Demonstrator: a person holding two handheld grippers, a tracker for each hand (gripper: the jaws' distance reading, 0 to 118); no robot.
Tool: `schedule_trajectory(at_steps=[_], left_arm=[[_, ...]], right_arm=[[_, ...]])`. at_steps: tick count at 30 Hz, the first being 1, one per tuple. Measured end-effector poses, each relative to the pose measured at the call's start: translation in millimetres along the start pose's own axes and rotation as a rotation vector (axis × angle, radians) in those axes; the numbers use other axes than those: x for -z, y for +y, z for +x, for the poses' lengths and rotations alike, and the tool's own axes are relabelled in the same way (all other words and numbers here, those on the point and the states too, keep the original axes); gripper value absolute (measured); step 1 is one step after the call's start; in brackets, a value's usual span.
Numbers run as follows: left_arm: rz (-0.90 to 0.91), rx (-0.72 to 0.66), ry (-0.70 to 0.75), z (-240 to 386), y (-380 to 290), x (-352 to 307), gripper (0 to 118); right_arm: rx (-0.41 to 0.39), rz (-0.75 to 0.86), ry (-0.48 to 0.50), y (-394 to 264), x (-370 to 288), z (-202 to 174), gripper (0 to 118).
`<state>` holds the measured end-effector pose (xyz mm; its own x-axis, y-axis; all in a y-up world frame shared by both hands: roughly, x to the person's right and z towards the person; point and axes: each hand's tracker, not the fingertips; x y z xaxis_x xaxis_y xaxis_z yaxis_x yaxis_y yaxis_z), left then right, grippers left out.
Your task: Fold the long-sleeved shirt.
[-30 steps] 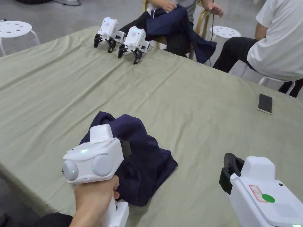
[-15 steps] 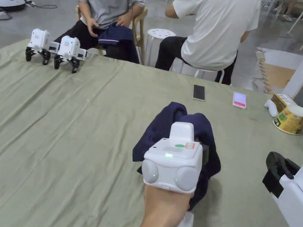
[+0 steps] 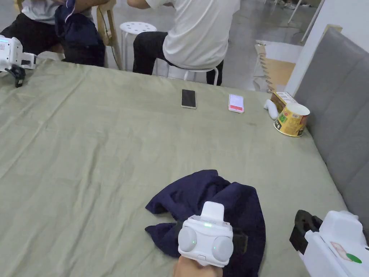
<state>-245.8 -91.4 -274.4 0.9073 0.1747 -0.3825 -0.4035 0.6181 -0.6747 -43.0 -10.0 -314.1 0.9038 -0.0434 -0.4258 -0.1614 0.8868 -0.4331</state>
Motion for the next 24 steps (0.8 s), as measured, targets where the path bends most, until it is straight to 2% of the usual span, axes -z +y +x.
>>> schedule_trajectory(at_steps=[2, 6, 7, 8, 9, 10, 11, 14, 16, 17, 18, 19, 20, 21, 22, 24], left_arm=[[0.098, 0.002, -0.024, -19.8, 2.5, -39.0, 107], [0.241, -0.018, 0.111, -72.7, 1.8, -99.5, 108], [0.254, -0.041, 0.126, -89.5, -0.3, -111.5, 104], [0.296, -0.070, 0.125, -104.8, -4.4, -123.0, 93], [0.335, -0.084, 0.117, -118.0, -8.8, -130.3, 65], [0.337, -0.091, 0.131, -127.1, -11.5, -131.0, 13], [0.342, -0.086, 0.194, -136.7, -15.9, -134.4, 9], [0.285, -0.039, 0.163, -163.2, -15.3, -129.8, 3], [0.298, -0.077, 0.181, -175.6, -13.5, -131.8, 3], [0.301, -0.079, 0.185, -179.5, -12.2, -132.8, 3], [0.303, -0.084, 0.189, -180.9, -9.6, -131.9, 3], [0.302, -0.086, 0.188, -182.5, -7.8, -131.1, 3], [0.300, -0.090, 0.184, -183.3, -6.1, -129.4, 3], [0.297, -0.094, 0.180, -183.8, -5.1, -127.7, 3], [0.292, -0.098, 0.174, -183.5, -3.8, -124.1, 3], [0.276, -0.102, 0.164, -182.4, -2.9, -116.6, 3]], right_arm=[[0.017, 0.005, 0.014, -1.2, -2.8, -3.0, 0], [0.024, 0.046, 0.018, -3.4, -12.8, -12.6, 0], [0.025, 0.058, 0.025, -5.0, -16.3, -14.7, 0], [0.025, 0.067, 0.037, -7.6, -19.7, -16.7, 0], [0.024, 0.070, 0.041, -11.1, -23.9, -19.4, 0], [0.022, 0.071, 0.042, -16.0, -26.6, -22.1, 0], [0.017, 0.067, 0.046, -21.6, -28.6, -24.4, 0], [0.001, 0.001, 0.060, -45.3, -33.3, -26.9, 0], [0.019, -0.031, 0.062, -62.6, -34.6, -26.0, 0], [0.045, -0.082, 0.070, -72.3, -32.7, -25.0, 11], [0.057, -0.133, 0.070, -80.2, -29.9, -24.3, 39], [0.081, -0.190, 0.062, -91.2, -23.7, -23.8, 93], [0.108, -0.255, 0.056, -103.3, -16.3, -23.3, 118], [0.128, -0.306, 0.070, -113.5, -8.6, -22.1, 116], [0.180, -0.301, 0.105, -124.4, 0.2, -21.4, 115], [0.253, -0.422, 0.110, -143.1, 20.5, -21.1, 115]])
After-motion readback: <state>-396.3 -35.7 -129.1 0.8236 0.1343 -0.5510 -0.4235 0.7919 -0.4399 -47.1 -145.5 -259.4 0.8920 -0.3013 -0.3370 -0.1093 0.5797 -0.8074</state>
